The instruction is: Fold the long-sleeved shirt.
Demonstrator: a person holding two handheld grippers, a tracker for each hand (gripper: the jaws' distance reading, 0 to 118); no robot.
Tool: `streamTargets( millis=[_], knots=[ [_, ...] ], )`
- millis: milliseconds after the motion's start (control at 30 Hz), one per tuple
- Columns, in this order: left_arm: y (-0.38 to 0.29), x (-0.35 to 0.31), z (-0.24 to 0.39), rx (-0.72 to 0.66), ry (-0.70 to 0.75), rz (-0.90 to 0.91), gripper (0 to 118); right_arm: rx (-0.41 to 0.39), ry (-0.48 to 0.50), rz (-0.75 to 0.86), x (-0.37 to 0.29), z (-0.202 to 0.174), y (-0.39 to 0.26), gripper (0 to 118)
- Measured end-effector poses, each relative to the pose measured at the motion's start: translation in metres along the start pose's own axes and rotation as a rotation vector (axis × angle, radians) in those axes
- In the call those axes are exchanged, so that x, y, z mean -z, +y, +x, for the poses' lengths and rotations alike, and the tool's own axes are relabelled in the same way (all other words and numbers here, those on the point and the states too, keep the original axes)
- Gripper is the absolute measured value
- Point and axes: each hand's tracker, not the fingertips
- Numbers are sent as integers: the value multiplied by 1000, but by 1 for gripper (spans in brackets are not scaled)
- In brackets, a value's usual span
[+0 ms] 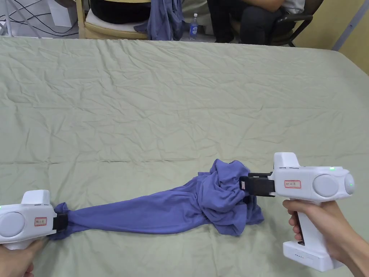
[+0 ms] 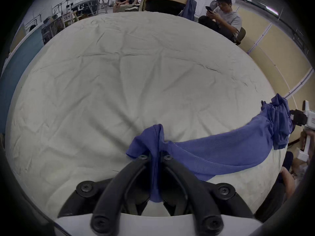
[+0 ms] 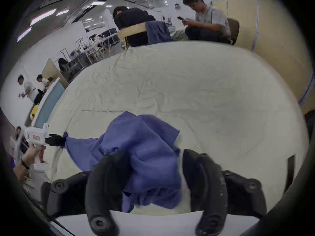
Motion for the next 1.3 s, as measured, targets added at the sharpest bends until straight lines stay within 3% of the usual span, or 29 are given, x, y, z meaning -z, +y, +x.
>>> streamTargets(
  millis=[33, 133, 200, 300, 467, 733, 833, 1067, 1300],
  knots=[
    [1, 1, -1, 2, 0, -2, 8, 25, 24, -17, 4, 3, 0, 55],
    [2, 2, -1, 4, 2, -6, 8, -3, 24, 17, 2, 1, -4, 51],
    [3, 2, 0, 9, 5, -5, 8, -10, 28, 1, 3, 1, -4, 32],
    [0, 1, 3, 24, 15, 8, 9, 5, 19, 2, 0, -3, -7, 21],
    [-4, -31, 10, 20, 22, 93, 8, -55, -19, 125, -32, -27, -8, 15],
    [31, -180, 19, 90, -31, 372, 8, -230, 11, 338, -145, -102, 23, 15],
    [53, -248, 24, 140, -10, 479, 8, -254, 46, 428, -194, -134, 36, 15],
    [97, -406, 34, 228, 59, 726, 8, -310, 21, 623, -295, -193, 74, 15],
    [139, -535, 32, 225, 174, 907, 8, -340, -10, 765, -390, -244, 123, 15]
  ],
)
